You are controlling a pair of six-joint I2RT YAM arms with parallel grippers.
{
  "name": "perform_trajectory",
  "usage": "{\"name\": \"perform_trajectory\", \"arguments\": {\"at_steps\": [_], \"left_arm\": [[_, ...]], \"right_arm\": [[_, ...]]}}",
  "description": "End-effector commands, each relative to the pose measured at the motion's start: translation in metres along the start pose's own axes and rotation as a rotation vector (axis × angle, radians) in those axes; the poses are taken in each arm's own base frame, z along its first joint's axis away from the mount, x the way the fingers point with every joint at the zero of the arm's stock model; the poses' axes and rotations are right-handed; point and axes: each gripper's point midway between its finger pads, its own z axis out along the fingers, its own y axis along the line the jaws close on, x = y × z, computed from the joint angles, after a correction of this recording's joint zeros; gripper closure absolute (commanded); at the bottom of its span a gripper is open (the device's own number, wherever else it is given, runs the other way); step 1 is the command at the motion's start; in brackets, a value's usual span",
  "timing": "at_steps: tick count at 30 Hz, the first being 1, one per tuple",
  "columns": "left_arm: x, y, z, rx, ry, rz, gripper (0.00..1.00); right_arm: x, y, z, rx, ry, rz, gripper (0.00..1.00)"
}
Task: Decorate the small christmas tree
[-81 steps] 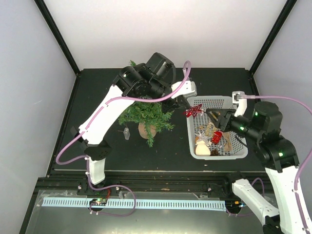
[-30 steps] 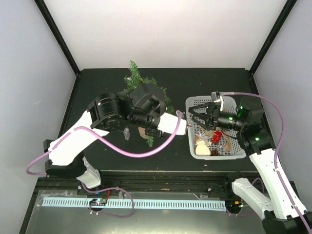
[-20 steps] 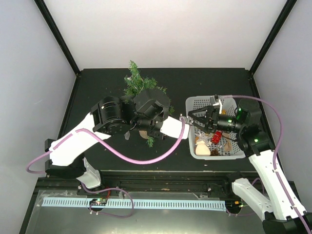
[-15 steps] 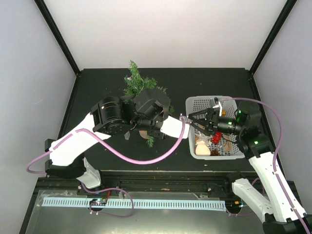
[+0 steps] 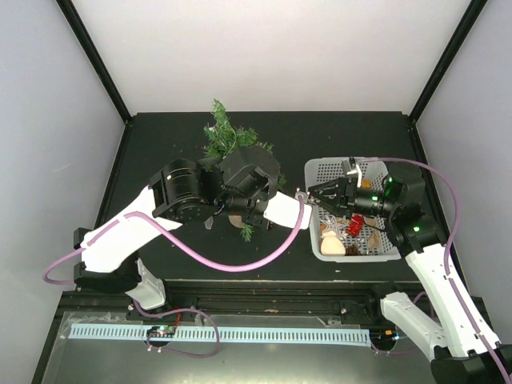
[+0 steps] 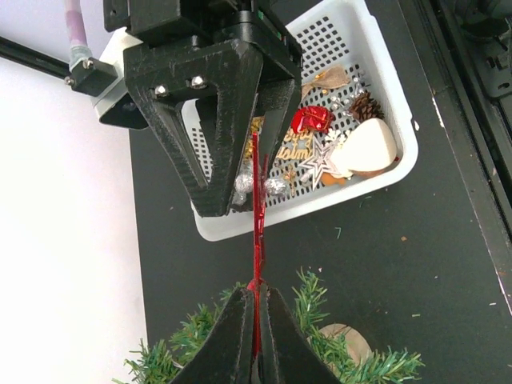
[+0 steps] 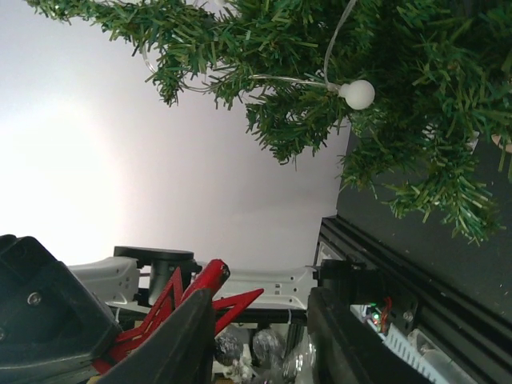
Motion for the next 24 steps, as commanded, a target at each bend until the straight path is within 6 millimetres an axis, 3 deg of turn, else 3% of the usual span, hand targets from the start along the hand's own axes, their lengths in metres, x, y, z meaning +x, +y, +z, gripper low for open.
{"name": "perform_trajectory", "arguments": {"at_steps": [1,5,9,17,24], "left_arm": [[-0.004,-0.001,0.000,-0.007,-0.007,0.013,0.98],[-0.004,-0.006,0.003,0.008,-0.002,0.018,0.98],[-0.001,-0.009,0.007,0.013,0.012,0.023,0.99],[0.006,-0.012,0.010,0.012,0.037,0.030,0.98],[0.016,-0.015,0.017,0.005,0.068,0.056,0.99]], "right_arm": [[-0.005,0.008,0.001,-0.022,-0.009,-0.027,0.70],[-0.010,0.010,0.002,-0.021,-0.023,-0.030,0.83],[-0.013,0.008,0.003,-0.011,-0.032,-0.029,0.90],[-0.017,-0.004,0.005,0.015,-0.049,-0.012,0.94],[-0.020,-0.002,0.007,0.016,-0.047,-0.017,0.95]]}}
